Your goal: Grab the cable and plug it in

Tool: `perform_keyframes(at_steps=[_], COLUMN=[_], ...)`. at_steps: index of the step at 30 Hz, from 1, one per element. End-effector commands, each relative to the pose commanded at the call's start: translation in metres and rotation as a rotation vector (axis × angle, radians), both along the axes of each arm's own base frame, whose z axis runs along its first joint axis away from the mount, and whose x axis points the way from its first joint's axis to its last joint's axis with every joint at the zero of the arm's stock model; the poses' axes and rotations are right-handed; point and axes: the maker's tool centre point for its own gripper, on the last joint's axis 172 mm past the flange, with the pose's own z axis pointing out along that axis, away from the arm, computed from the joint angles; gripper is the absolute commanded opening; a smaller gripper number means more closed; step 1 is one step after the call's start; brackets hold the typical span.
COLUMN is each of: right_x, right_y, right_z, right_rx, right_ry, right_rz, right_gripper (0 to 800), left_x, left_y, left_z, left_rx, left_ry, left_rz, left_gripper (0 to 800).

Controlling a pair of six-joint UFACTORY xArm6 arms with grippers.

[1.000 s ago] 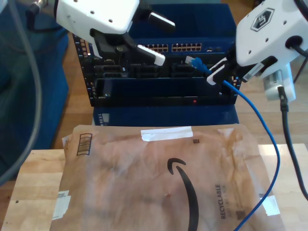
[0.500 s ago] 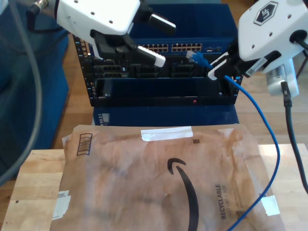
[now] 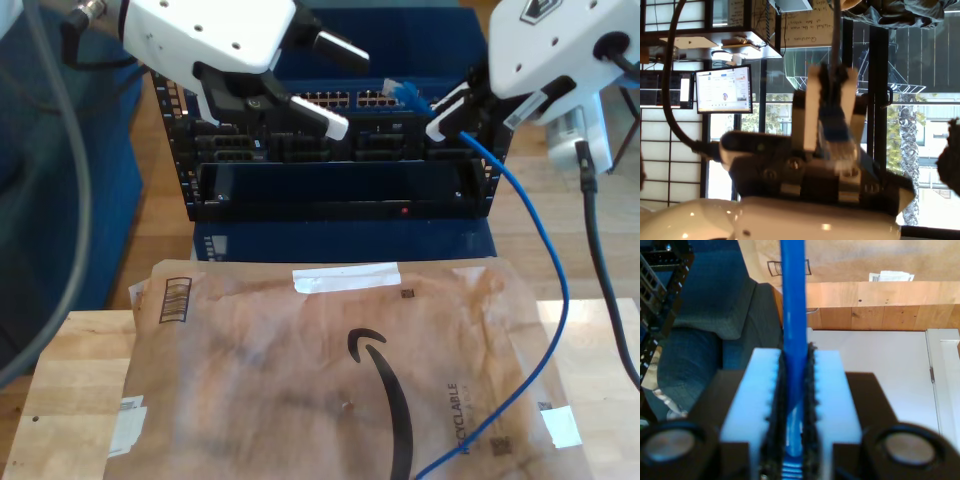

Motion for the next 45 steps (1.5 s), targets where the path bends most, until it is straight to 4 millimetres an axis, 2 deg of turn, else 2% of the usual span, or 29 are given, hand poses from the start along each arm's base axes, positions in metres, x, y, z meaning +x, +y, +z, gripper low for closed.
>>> perform_keyframes(at_steps=[5,17,25,31,40,45], right_x=[-0.001,0.003,0.003,0.003,0.002,0.002], right_y=[0.009,0.012,0.016,0.019,0.019,0.019], right_z=[0.004,-0.005,-0.006,-0.010,-0.010,-0.011], right_rx=[0.038,0.038,0.038,0.037,0.035,0.035], right_ry=[0.009,0.033,0.037,0.045,0.046,0.049], right_rz=[0.008,0.012,0.019,0.026,0.028,0.028], right_gripper=[2,2,2,2,2,2], left_x=[-0.004,-0.003,-0.002,0.000,0.000,0.002], left_y=[-0.006,-0.008,-0.008,-0.008,-0.007,-0.007], left_z=[-0.001,-0.003,-0.006,-0.008,-0.008,-0.008], left_rx=[0.001,0.008,0.013,0.020,0.026,0.024], left_ry=[0.004,0.038,0.067,0.100,0.121,0.118], left_rz=[-0.016,-0.006,0.002,0.014,0.024,0.031], left_gripper=[798,774,632,584,377,344])
